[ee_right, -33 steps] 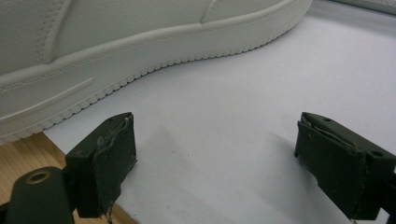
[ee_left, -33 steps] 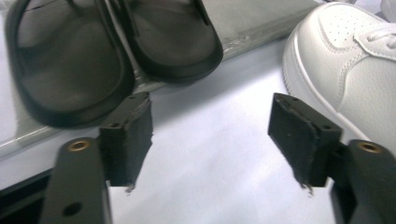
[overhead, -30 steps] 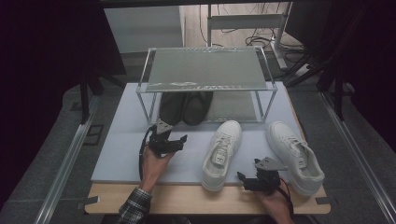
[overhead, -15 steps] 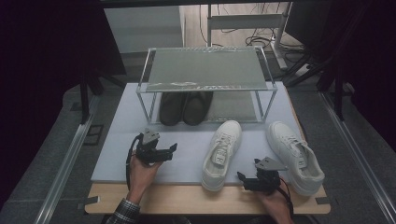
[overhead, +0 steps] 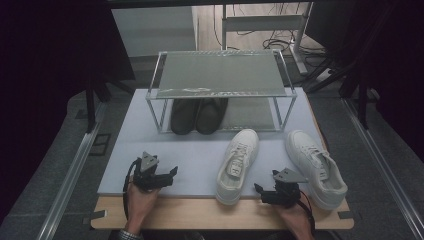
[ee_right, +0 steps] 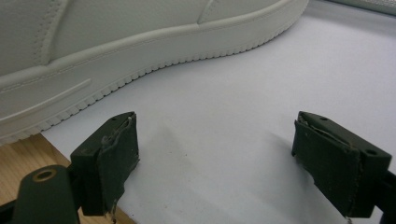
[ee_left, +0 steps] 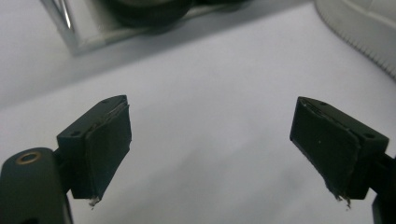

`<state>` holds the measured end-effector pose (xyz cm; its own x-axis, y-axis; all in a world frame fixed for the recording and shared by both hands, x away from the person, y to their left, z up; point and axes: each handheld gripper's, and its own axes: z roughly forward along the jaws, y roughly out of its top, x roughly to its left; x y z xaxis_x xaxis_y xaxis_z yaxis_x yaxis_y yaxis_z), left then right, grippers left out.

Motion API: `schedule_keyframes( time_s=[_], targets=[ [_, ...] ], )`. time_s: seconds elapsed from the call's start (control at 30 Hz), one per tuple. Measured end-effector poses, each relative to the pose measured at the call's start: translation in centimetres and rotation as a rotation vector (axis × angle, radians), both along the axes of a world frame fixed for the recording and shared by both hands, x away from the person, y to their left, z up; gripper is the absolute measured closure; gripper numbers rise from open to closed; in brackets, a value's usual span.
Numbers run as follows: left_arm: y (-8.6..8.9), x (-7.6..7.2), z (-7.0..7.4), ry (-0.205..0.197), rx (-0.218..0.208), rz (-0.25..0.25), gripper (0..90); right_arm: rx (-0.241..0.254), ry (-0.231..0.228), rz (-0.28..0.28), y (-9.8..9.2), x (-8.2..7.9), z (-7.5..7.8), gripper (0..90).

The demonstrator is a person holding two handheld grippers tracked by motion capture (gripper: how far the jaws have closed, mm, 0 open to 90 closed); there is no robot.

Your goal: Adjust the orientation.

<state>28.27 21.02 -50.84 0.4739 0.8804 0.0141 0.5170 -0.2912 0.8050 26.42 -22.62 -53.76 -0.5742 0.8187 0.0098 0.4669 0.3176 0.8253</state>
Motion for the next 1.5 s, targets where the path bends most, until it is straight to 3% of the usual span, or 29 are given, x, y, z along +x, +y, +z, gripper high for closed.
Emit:
schedule_keyframes(
  time_s=[0.17, 0.53, 0.67, 0.97, 1.07, 1.27, 1.5],
  targets=[
    [0.7, -0.8, -1.3, 0.011, 0.006, 0.017, 12.6, -0.001, 0.000, 0.000, 0.0, 0.0, 0.0, 14.7],
    [1.4, -1.3, -2.8, 0.029, 0.027, 0.042, 12.6, -0.011, 0.009, 0.010, 0.0, 0.0, 0.1, 14.7],
    [1.9, -1.2, -3.1, 0.035, -0.020, 0.037, 12.4, -0.019, 0.017, 0.007, 0.0, 0.0, 0.4, 18.1],
    [2.0, -1.2, -3.2, 0.034, -0.023, 0.033, 12.3, -0.013, 0.073, 0.009, 0.1, 0.1, 1.2, 15.2],
    [2.0, -1.2, -3.2, 0.034, -0.024, 0.034, 12.3, -0.013, 0.091, 0.001, 0.1, 0.0, 1.8, 22.2],
    [2.0, -1.2, -3.2, 0.034, -0.024, 0.034, 12.4, 0.021, 0.082, 0.012, 0.1, -0.3, 3.4, 39.1],
    [2.0, -1.2, -3.2, 0.034, -0.024, 0.035, 12.4, 0.075, 0.073, 0.079, 0.6, -0.8, 5.8, 65.6]
  ],
)
